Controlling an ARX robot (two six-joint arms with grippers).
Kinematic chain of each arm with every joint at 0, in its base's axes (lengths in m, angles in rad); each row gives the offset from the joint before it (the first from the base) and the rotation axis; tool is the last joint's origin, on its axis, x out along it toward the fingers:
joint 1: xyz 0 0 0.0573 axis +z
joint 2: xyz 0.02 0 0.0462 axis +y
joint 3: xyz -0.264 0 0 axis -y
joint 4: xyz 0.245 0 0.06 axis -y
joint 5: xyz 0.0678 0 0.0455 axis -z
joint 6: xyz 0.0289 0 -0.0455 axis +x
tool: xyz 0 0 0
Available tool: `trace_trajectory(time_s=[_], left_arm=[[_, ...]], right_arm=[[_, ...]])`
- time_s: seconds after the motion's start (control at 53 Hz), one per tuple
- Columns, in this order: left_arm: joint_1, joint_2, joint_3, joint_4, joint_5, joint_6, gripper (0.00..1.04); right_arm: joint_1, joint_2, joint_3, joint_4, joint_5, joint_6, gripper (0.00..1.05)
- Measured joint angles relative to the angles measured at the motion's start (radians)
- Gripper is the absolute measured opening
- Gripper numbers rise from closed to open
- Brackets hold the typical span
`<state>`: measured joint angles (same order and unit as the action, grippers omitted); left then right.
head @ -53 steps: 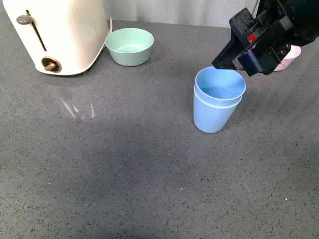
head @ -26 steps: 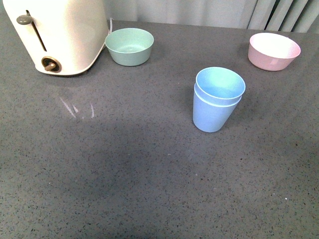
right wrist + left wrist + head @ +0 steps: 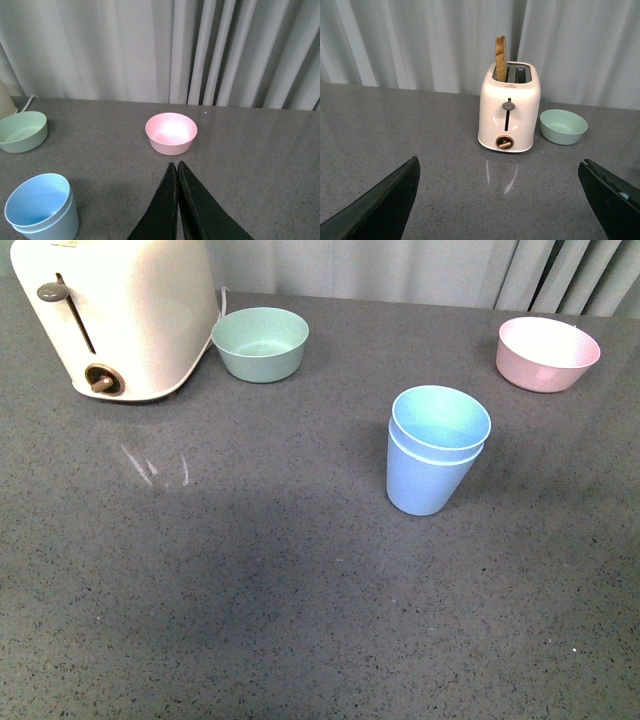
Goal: Stack blue cups with both arms
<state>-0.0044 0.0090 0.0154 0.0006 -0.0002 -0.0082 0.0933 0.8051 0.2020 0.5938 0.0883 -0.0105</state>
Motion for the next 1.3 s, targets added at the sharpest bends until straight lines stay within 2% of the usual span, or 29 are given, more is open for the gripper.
trace_trajectory(time_s=[0.057, 0.113, 0.208, 0.736, 0.868, 1.302], left_arm=[[0.000, 0.000, 0.000, 0.000, 0.000, 0.000, 0.96], [0.000, 0.000, 0.000, 0.000, 0.000, 0.000, 0.96], [0.000, 0.000, 0.000, 0.000, 0.000, 0.000, 0.96], [0.000, 0.000, 0.000, 0.000, 0.000, 0.000, 0.96], [0.000, 0.000, 0.000, 0.000, 0.000, 0.000, 0.96], [0.000, 0.000, 0.000, 0.000, 0.000, 0.000, 0.96]], right_arm=[[-0.010, -0.026, -0.020, -0.002, -0.008, 0.000, 0.02], [-0.055, -0.058, -0.043, -0.013, -0.075, 0.000, 0.02], [-0.089, -0.107, -0.074, -0.033, -0.081, 0.001, 0.02], [-0.091, -0.351, -0.165, -0.187, -0.089, 0.001, 0.02], [-0.091, -0.378, -0.179, -0.172, -0.089, 0.002, 0.02], [-0.091, -0.540, -0.179, -0.327, -0.089, 0.002, 0.02]])
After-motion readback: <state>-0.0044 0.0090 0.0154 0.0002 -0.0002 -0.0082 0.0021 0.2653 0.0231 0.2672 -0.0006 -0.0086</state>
